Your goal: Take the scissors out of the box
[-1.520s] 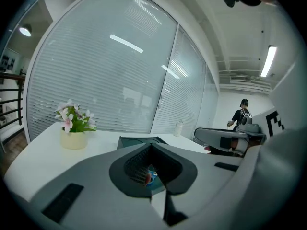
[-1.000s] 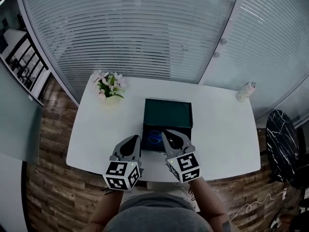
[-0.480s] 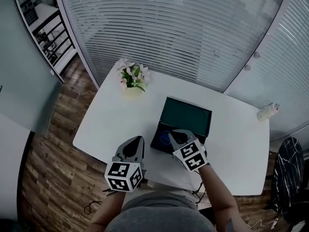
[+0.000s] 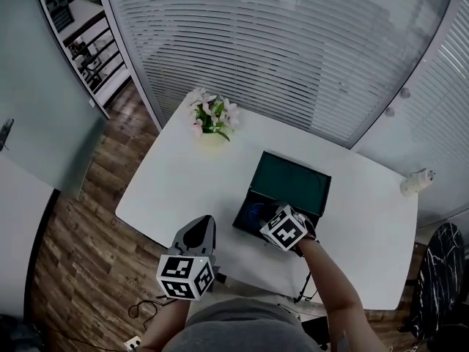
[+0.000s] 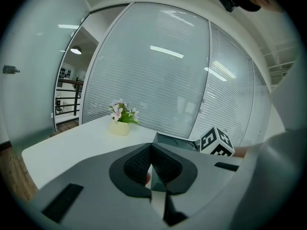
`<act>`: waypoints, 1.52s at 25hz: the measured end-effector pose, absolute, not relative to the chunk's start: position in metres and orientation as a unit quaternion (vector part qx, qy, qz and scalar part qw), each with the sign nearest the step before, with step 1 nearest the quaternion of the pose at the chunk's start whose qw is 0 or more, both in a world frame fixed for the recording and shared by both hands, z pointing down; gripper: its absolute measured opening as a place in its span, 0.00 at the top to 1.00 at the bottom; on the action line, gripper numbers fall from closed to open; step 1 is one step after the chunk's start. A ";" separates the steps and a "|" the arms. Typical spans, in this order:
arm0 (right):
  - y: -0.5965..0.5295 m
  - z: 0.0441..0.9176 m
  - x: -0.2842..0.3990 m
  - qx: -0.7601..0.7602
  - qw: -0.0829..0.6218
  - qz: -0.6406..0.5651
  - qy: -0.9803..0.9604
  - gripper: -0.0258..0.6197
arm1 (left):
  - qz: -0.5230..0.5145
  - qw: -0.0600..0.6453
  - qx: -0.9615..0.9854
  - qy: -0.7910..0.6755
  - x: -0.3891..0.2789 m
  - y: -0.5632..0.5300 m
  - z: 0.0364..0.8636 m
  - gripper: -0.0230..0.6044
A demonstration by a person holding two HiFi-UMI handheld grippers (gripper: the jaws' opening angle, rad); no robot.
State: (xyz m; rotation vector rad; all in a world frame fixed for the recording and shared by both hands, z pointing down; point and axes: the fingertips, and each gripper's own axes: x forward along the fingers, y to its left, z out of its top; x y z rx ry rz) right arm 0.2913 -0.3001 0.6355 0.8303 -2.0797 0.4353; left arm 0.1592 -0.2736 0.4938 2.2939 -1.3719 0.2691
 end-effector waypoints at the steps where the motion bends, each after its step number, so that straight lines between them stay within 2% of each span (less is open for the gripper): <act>1: -0.301 0.639 0.290 0.327 0.423 0.174 -0.827 0.77 | 0.100 0.226 0.829 -0.501 0.157 -0.273 0.495 0.95; 6: -0.298 0.655 0.283 0.304 0.452 0.176 -0.820 0.77 | 0.105 0.235 0.816 -0.519 0.143 -0.272 0.503 0.95; 19: -0.299 0.652 0.285 0.305 0.452 0.175 -0.820 0.82 | 0.096 0.230 0.821 -0.514 0.150 -0.272 0.502 0.95; 38: -0.276 0.560 0.290 0.445 0.329 0.099 -0.827 0.82 | 0.071 0.222 0.837 -0.496 0.140 -0.236 0.479 0.95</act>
